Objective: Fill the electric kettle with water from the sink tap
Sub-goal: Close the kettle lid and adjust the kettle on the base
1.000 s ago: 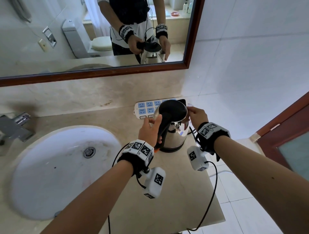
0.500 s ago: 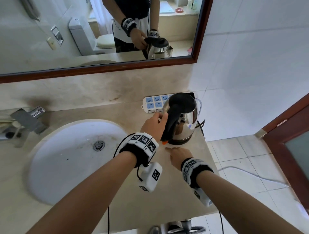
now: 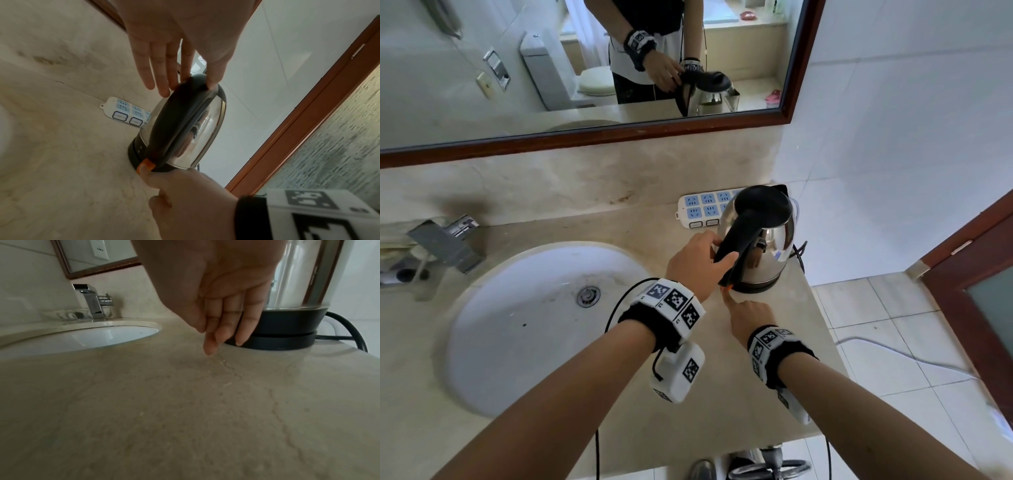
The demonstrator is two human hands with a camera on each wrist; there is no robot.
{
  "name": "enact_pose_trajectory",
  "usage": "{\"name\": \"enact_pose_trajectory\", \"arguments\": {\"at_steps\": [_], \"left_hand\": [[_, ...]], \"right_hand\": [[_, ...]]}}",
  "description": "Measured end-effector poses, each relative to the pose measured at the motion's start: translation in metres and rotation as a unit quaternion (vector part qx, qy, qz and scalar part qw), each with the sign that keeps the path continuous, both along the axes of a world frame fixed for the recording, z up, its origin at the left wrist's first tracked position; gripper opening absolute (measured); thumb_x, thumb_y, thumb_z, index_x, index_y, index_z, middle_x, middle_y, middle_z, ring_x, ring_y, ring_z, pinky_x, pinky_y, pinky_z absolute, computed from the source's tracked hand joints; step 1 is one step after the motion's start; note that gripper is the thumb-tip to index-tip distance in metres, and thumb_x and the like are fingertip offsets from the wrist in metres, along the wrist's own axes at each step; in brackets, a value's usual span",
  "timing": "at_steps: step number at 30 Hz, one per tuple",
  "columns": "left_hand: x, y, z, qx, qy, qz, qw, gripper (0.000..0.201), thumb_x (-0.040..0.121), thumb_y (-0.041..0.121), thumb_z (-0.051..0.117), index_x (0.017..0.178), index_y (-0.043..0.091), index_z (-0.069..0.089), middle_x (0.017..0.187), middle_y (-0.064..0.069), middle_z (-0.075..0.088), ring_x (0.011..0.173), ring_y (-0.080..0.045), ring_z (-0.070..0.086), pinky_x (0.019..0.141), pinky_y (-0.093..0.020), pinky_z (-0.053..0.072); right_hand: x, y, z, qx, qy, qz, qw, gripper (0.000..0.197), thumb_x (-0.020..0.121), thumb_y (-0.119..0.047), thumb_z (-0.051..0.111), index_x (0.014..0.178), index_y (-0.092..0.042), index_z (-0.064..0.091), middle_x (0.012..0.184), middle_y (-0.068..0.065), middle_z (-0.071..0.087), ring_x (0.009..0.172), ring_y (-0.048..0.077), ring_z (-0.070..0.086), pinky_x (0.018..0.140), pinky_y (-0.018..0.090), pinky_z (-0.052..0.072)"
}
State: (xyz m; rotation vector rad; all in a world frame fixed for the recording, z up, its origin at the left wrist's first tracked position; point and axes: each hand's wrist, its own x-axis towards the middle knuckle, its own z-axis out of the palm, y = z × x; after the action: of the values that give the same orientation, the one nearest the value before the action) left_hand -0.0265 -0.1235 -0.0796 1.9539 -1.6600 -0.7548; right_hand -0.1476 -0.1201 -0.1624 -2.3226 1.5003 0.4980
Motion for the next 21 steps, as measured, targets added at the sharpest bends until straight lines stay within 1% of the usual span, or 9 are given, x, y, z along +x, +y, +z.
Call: {"name": "enact_pose_trajectory", "arguments": {"at_steps": [3, 8, 14, 16, 19, 21], "left_hand": [[0.000, 0.000, 0.000, 0.004, -0.002, -0.002, 1.000, 0.034, 0.099, 0.038, 0.061, 0.123, 0.014, 0.059, 0.113, -0.002, 0.063, 0.100, -0.023, 0.065, 0.090, -0.036, 0.053], [0.000, 0.002, -0.001, -0.001, -0.015, -0.008, 1.000, 0.037, 0.098, 0.039, 0.062, 0.127, 0.014, 0.058, 0.116, -0.002, 0.063, 0.100, -0.022, 0.064, 0.089, -0.036, 0.052], [0.001, 0.002, -0.001, 0.003, -0.031, -0.013, 0.999, 0.038, 0.099, 0.040, 0.060, 0.128, 0.015, 0.057, 0.118, -0.002, 0.062, 0.101, -0.022, 0.064, 0.089, -0.035, 0.052], [0.001, 0.001, -0.001, 0.006, -0.041, -0.018, 0.999, 0.039, 0.100, 0.041, 0.059, 0.129, 0.016, 0.056, 0.119, -0.002, 0.062, 0.102, -0.022, 0.064, 0.089, -0.035, 0.051], [0.001, 0.002, 0.000, 0.011, -0.054, -0.019, 0.998, 0.039, 0.100, 0.042, 0.057, 0.131, 0.017, 0.055, 0.121, -0.001, 0.061, 0.104, -0.022, 0.063, 0.091, -0.035, 0.050], [0.000, 0.002, 0.000, 0.013, -0.059, -0.018, 0.998, 0.039, 0.101, 0.042, 0.057, 0.131, 0.017, 0.055, 0.122, -0.001, 0.061, 0.105, -0.022, 0.063, 0.090, -0.034, 0.050]], "right_hand": [[0.002, 0.000, 0.001, 0.006, 0.014, 0.004, 1.000, 0.068, 0.096, -0.008, 0.034, 0.153, -0.020, 0.000, 0.117, 0.014, 0.066, 0.107, 0.031, 0.063, 0.087, 0.037, 0.048], [0.004, 0.001, 0.001, 0.013, 0.031, 0.009, 0.999, 0.069, 0.096, -0.007, 0.035, 0.153, -0.019, -0.002, 0.122, 0.014, 0.064, 0.111, 0.031, 0.061, 0.089, 0.037, 0.047], [0.002, 0.004, -0.002, 0.021, 0.028, 0.007, 0.999, 0.071, 0.096, -0.007, 0.034, 0.153, -0.019, -0.006, 0.120, 0.015, 0.065, 0.109, 0.031, 0.062, 0.090, 0.038, 0.048], [-0.001, 0.007, -0.002, 0.018, 0.021, 0.007, 1.000, 0.072, 0.096, -0.008, 0.035, 0.153, -0.020, -0.008, 0.117, 0.015, 0.066, 0.106, 0.032, 0.063, 0.088, 0.038, 0.048], [-0.006, 0.011, 0.002, 0.007, 0.016, 0.018, 1.000, 0.074, 0.094, -0.006, 0.035, 0.153, -0.023, -0.007, 0.112, 0.015, 0.068, 0.103, 0.032, 0.064, 0.081, 0.036, 0.048], [-0.009, 0.013, 0.006, 0.011, 0.024, 0.027, 0.999, 0.073, 0.094, -0.006, 0.035, 0.153, -0.023, -0.004, 0.114, 0.014, 0.067, 0.104, 0.032, 0.063, 0.081, 0.036, 0.048]]}}
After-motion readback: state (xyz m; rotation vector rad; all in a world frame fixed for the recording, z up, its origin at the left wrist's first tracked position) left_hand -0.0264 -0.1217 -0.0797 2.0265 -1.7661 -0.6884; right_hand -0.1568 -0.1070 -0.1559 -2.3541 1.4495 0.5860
